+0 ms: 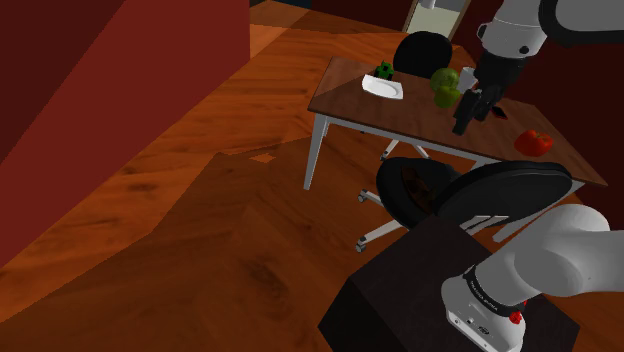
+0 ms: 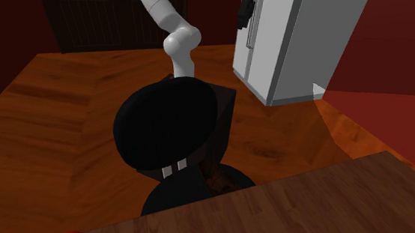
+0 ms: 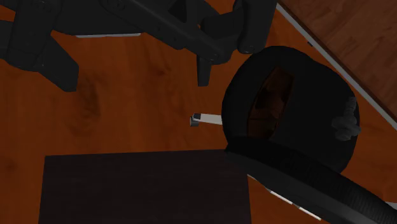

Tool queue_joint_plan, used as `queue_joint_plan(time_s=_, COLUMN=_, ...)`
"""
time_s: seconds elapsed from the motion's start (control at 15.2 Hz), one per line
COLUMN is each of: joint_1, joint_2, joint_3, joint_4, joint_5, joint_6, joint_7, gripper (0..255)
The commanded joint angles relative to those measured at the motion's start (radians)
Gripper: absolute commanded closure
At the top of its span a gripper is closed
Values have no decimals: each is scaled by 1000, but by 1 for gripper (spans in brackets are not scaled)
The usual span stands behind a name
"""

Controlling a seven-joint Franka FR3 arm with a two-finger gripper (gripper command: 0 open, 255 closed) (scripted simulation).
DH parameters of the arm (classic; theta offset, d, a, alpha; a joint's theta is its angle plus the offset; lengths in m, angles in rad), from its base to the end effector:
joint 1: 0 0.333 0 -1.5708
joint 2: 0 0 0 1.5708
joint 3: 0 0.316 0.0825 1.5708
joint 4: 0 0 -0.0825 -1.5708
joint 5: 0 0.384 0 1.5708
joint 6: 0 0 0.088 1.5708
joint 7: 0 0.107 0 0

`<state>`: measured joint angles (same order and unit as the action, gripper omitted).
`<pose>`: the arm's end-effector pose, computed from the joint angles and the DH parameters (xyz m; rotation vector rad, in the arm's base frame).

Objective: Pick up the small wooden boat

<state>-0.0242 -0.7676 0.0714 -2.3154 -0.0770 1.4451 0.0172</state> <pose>0.2986 0.0120 0.5936 3.0092 0.0026 -0.1522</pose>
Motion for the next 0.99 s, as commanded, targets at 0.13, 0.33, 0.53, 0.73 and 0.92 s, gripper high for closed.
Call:
queue_joint_plan(time_s=0.13, joint_1=-16, joint_2=2, joint_3=-25, joint_4=-53, joint_5=-16, joint_6=66, joint_7=-4, gripper=0)
queue_joint_plan(time_s=0.33, joint_1=-43, joint_2=15, joint_3=-63, joint_4=-124, joint_5=-40, joint_6=168, joint_7=-9, gripper=0)
queue_joint_plan(time_s=0.53, joint_1=-71, joint_2=42, joint_3=-102, joint_4=-184, joint_5=-65, joint_6=274, joint_7=-14, gripper=0)
queue_joint_plan(time_s=0.73, joint_1=-101, joint_2=83, joint_3=-142, joint_4=-234, joint_5=-90, joint_6=383, joint_7=-18, gripper=0)
queue_joint_plan(time_s=0.92, joint_1=-131, joint_2=139, joint_3=-184, joint_4=-272, joint_5=-113, joint_6=496, joint_7=-22, gripper=0)
